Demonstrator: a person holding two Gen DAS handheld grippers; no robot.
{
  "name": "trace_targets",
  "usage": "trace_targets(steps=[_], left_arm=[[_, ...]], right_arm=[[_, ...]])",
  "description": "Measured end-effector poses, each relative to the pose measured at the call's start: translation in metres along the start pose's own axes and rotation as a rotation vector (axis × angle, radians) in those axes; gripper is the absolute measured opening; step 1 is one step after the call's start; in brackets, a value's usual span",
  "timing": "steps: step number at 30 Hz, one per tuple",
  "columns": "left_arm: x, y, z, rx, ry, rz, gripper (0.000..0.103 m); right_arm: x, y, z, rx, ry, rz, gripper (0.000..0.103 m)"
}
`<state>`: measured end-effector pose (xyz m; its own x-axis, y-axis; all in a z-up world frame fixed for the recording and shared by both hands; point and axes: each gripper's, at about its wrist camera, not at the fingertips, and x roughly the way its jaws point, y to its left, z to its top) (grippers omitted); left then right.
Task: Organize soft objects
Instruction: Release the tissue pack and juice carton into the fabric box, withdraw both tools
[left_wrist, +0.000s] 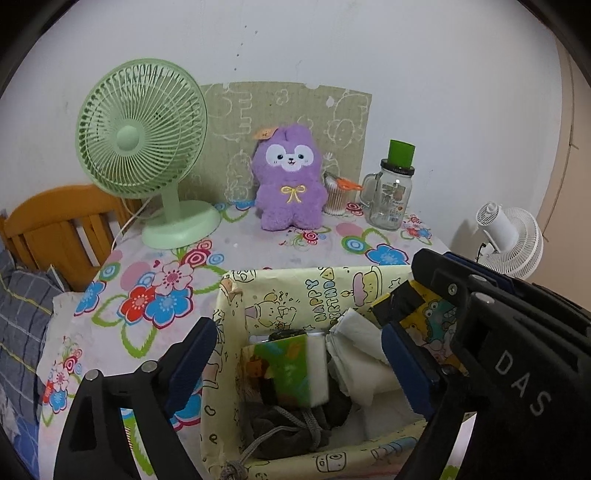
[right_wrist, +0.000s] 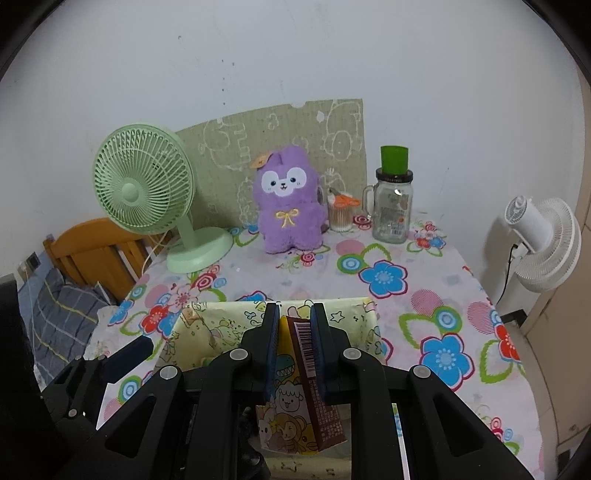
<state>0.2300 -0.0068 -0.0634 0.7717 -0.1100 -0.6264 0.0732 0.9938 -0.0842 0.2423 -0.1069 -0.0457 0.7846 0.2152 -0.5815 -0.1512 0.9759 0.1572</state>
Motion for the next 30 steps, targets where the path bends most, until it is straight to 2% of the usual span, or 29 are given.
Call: trace_targets(steps=[10,11,12,14,19,24,30], left_arm=[[0.011,0.001,-0.005,0.002,0.024,-0.002,0.097],[0.01,0.001,-0.006,0.002,0.024,-0.003,0.097],[0.009,0.001,-0.006,0.002,0.022,-0.002,0.097],[0.007,0.001,-0.006,0.004,0.017,-0.001,0.097],[-0.004,0.0,-0.01,-0.002,0.01,0.002,0.097],[-0.019,-0.001,-0.012,-0.009,-0.001,0.003,0.097],[-0.04,-0.004,-0.014,-0.009,-0.023,0.0,0.098]], right_arm=[[0.018,0.004,-0.005,-0.011,0.041,-0.015,0.022],[0.019,0.004,-0.005,-0.01,0.053,-0.027,0.033],[0.02,0.003,-0.006,-0.004,0.064,-0.046,0.055],[0.017,0.001,-0.008,0.004,0.046,-0.052,0.079],[0.004,0.0,-0.01,-0.002,0.032,-0.059,0.084],[-0.014,0.001,-0.013,-0.004,0.014,-0.053,0.094],[-0.041,0.004,-0.015,-0.016,-0.017,-0.052,0.097]])
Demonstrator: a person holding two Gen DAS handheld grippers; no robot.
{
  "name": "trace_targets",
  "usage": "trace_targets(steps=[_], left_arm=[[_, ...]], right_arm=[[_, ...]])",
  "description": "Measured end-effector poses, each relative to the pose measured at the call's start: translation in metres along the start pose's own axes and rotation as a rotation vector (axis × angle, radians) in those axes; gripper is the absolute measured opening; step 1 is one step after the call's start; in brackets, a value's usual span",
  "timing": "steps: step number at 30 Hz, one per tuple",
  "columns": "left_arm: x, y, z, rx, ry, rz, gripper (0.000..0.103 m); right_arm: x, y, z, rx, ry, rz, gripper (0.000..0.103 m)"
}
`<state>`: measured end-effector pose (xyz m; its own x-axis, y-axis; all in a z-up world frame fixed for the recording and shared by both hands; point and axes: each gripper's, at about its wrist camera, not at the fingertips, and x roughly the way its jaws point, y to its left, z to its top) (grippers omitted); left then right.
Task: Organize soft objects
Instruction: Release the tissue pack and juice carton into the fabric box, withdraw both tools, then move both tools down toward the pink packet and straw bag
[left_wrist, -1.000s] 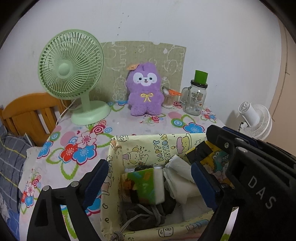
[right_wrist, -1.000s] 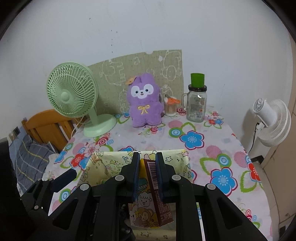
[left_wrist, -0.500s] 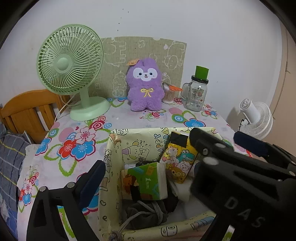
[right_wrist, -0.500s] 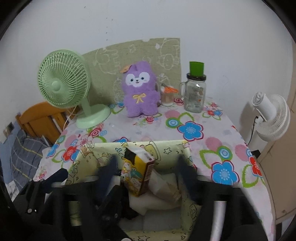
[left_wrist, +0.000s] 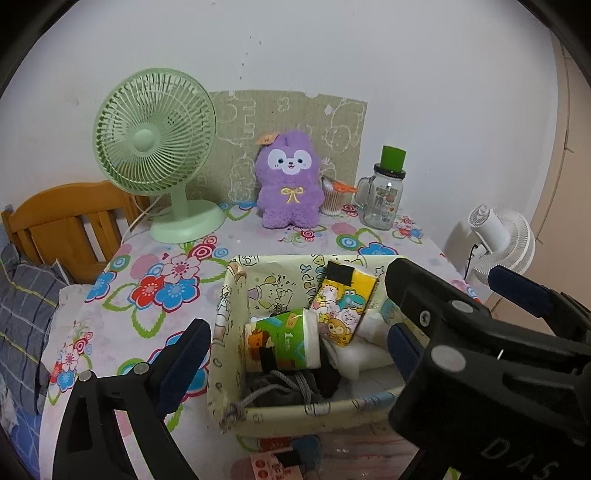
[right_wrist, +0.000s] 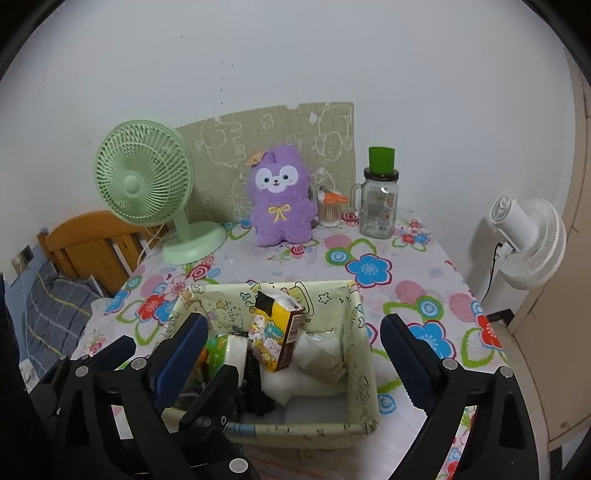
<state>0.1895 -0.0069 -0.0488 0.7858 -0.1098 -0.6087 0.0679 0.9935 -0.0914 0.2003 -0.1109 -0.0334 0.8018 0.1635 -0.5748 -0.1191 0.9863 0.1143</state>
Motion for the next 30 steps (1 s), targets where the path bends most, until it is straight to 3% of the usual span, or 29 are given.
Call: trace_targets(steps=[4,14,30], left_arm=[[-0.017,-0.005,-0.001,0.01,-0.025,-0.006,0.103],[-0.066,-0.015,-0.006,0.026,-0.09,0.003,0.103],[-0.121,-0.023,-0.025,0.027,-0.156,0.024,0.103]], right_arm=[[-0.019,0.001,-0.002,-0.004,-0.02,0.005,0.097],[-0.074,0.003,-0.009,-0.009,-0.099,0.006,0.103],[-0.136,0.009,-0.028,-0.044,-0.174,0.0,0.103]])
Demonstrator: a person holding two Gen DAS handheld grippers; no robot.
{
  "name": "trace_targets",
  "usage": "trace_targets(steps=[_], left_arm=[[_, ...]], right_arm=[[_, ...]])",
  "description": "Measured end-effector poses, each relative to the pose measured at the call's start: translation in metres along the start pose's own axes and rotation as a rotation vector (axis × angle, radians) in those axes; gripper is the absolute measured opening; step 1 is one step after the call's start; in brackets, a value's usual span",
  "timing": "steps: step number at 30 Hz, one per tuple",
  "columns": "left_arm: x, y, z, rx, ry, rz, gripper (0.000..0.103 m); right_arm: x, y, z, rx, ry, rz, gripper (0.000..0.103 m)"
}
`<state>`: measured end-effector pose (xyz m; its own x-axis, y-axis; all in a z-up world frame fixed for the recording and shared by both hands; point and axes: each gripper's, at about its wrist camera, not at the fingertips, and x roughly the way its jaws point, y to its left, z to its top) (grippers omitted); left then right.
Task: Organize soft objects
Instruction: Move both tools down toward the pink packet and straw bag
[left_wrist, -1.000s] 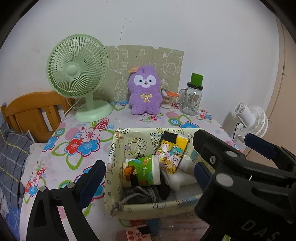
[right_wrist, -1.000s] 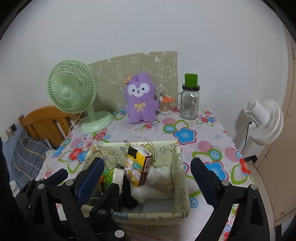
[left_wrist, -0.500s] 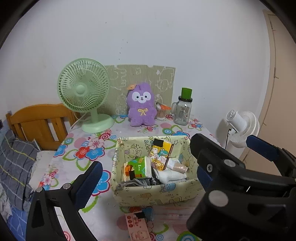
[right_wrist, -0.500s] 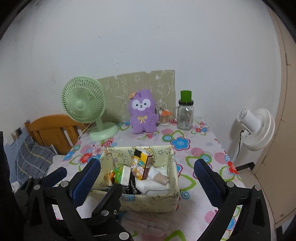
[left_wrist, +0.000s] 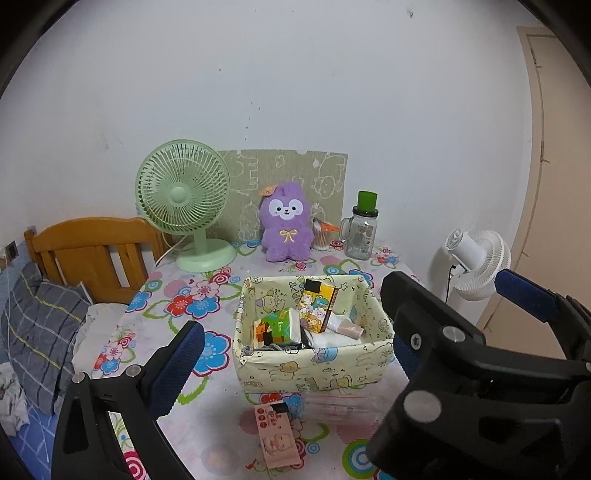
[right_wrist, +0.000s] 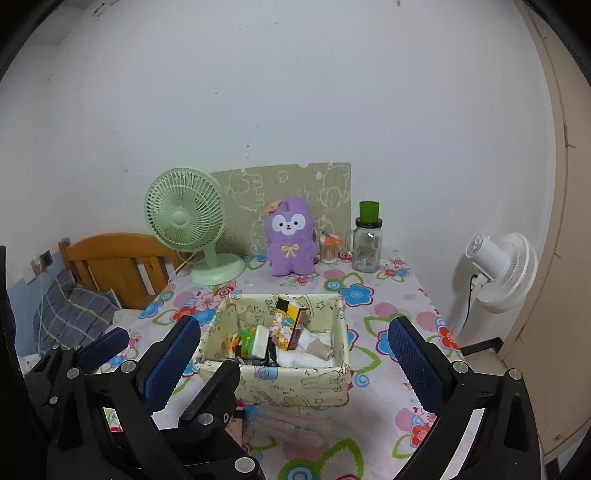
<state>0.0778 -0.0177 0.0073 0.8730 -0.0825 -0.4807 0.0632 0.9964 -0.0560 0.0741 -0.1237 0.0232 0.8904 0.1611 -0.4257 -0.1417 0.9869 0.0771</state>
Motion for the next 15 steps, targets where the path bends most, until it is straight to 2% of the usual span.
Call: trace_targets(steps=[15], left_arm=[[-0.025,-0.008,-0.018,0.007,-0.022,-0.014,0.103]], right_arm=[[-0.025,-0.002,-0.015,-0.003,0.0,0.006,0.103]])
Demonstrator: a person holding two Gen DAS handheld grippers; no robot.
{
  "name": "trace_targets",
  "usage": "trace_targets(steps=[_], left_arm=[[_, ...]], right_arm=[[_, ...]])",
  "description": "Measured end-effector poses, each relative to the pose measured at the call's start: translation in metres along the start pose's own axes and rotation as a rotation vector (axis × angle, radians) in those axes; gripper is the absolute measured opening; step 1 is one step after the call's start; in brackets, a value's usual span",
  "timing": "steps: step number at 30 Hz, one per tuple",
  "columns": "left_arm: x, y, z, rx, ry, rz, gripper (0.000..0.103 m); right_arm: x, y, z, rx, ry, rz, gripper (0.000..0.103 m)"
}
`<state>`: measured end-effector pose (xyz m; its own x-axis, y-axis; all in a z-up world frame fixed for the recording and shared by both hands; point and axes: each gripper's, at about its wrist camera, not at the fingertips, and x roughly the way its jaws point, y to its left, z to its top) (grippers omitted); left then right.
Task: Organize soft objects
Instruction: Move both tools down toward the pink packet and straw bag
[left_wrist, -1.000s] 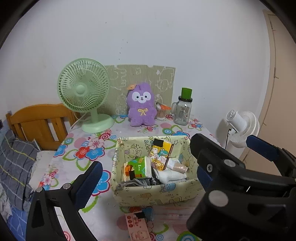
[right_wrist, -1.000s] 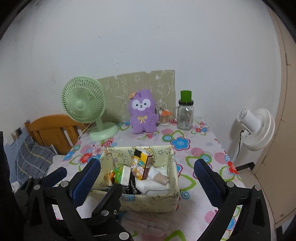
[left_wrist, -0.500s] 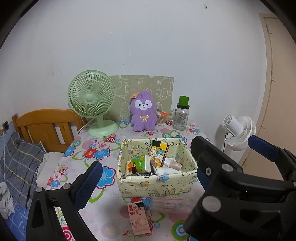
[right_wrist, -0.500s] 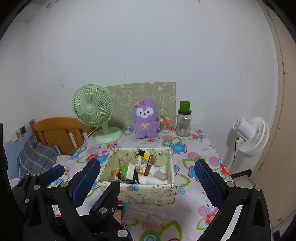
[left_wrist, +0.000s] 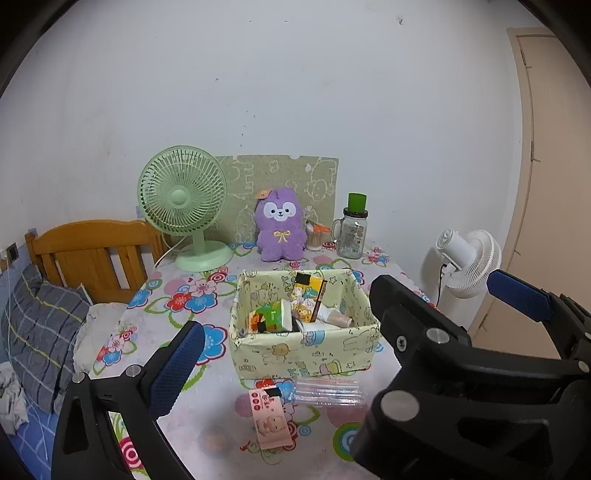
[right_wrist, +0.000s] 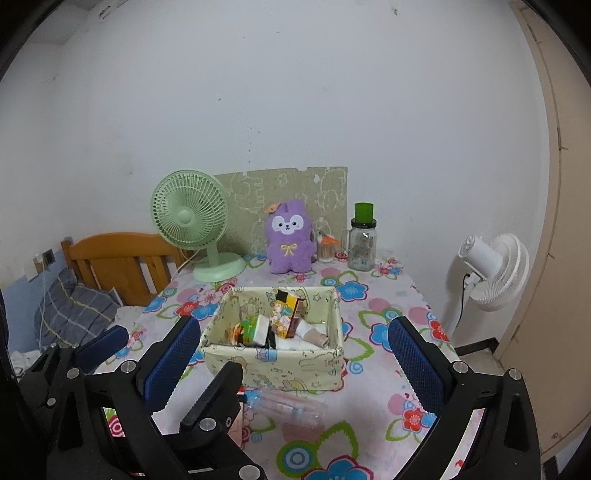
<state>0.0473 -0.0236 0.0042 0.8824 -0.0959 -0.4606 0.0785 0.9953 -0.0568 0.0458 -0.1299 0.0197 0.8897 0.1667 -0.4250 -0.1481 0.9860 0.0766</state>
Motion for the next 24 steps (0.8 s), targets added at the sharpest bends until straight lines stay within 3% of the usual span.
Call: trace_targets(steps=[13,24], left_arm=[[0.011,-0.004,-0.025,0.025,0.005,-0.004,0.103],[0.051,0.0,-0.054,0.013,0.094,-0.004,0.102]], right_arm=[[0.014,-0.003,-0.024,0.015,0.036,0.029,0.103],[0.049,-0.008,-0.056,0.031,0.109,0.033,0.103]])
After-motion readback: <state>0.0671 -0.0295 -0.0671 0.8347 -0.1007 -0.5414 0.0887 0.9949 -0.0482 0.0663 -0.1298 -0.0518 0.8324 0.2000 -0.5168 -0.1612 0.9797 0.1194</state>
